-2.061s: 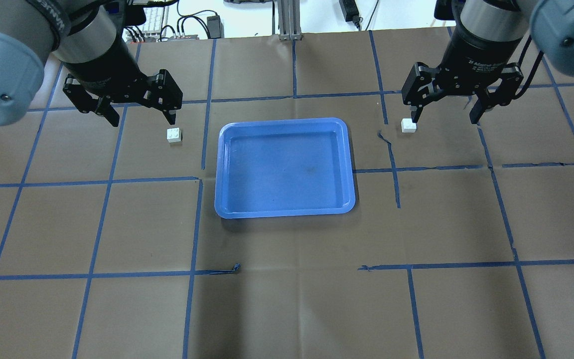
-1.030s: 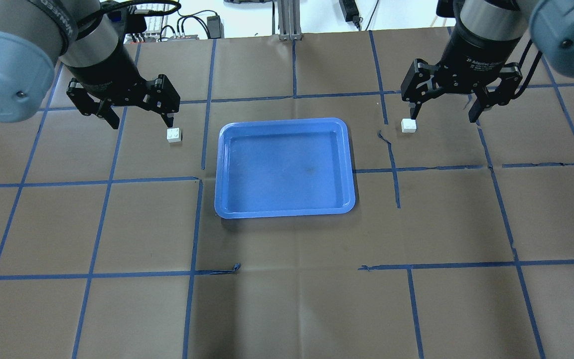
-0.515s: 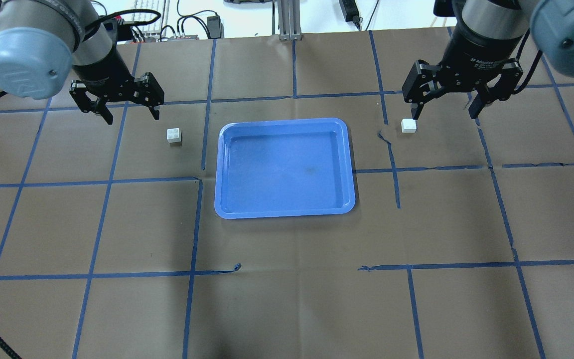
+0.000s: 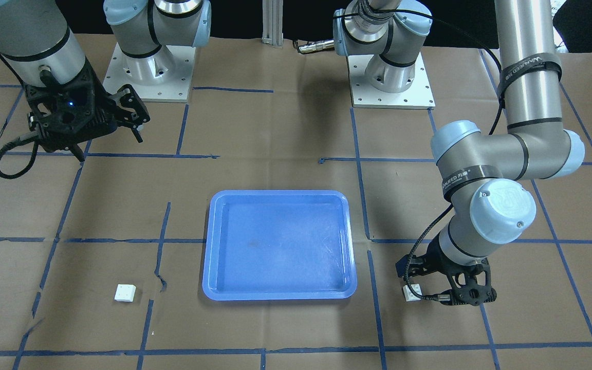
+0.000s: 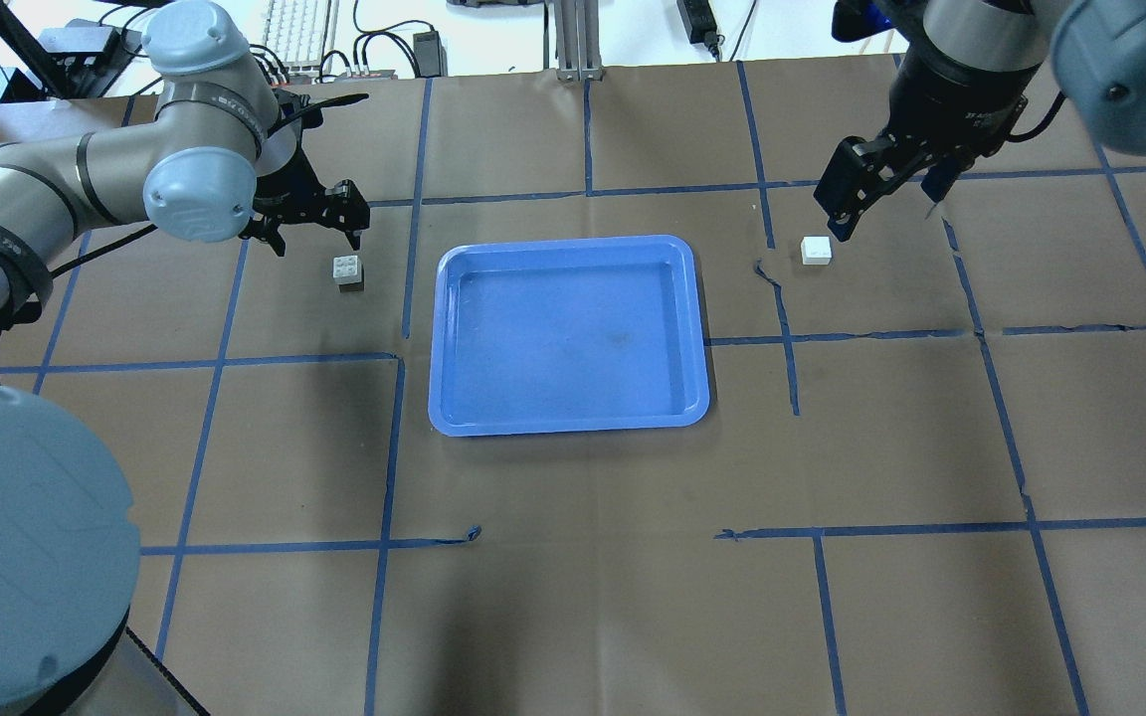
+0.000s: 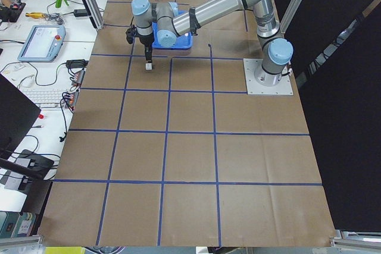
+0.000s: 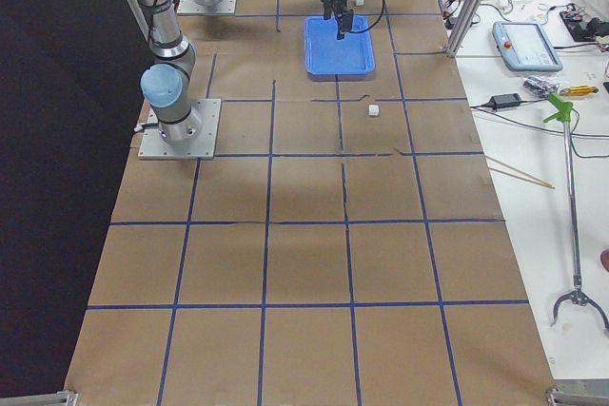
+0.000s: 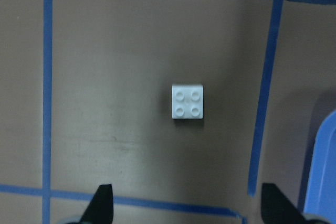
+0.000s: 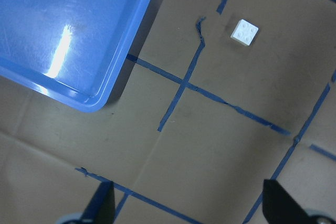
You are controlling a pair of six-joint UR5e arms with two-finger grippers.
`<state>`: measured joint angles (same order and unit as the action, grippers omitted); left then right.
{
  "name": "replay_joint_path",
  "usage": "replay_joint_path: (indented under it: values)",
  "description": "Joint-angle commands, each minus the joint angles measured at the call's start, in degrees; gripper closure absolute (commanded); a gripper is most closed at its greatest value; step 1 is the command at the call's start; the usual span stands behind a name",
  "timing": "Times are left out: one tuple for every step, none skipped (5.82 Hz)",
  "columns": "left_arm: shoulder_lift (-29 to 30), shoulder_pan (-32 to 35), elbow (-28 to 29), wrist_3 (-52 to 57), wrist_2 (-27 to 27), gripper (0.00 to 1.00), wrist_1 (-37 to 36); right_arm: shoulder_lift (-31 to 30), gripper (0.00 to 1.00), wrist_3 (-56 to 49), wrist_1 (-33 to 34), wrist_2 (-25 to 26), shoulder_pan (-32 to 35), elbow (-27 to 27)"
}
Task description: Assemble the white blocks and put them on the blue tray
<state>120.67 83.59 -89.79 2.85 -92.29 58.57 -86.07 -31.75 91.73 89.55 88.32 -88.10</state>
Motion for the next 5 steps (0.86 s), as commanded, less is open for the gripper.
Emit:
replay_joint_path:
  values:
    - [5.09, 0.00, -0.13, 0.66, 0.18, 0.01, -4.07, 2.91, 0.00, -23.50, 2.84, 0.02, -1.12, 0.20]
    - [6.15, 0.00, -0.04, 0.66, 0.18, 0.01, -4.07, 4.32, 0.00, -38.68, 4.49, 0.01, -3.05, 0.64]
    - [6.16, 0.00, -0.13, 0.75, 0.09, 0.31, -4.07, 5.55, 0.00, -50.92, 6.16, -0.51, -5.50, 0.82]
    - [6.16, 0.00, 0.22, 0.92, 0.00, 0.65, -4.07, 8.00, 0.00, -61.22, 8.96, -3.82, -7.70, 1.17]
    - [5.81, 0.00, 0.66, 1.27, 0.09, 0.87, -3.99, 10.98, 0.00, -68.29, 9.08, -9.25, -10.42, 2.74]
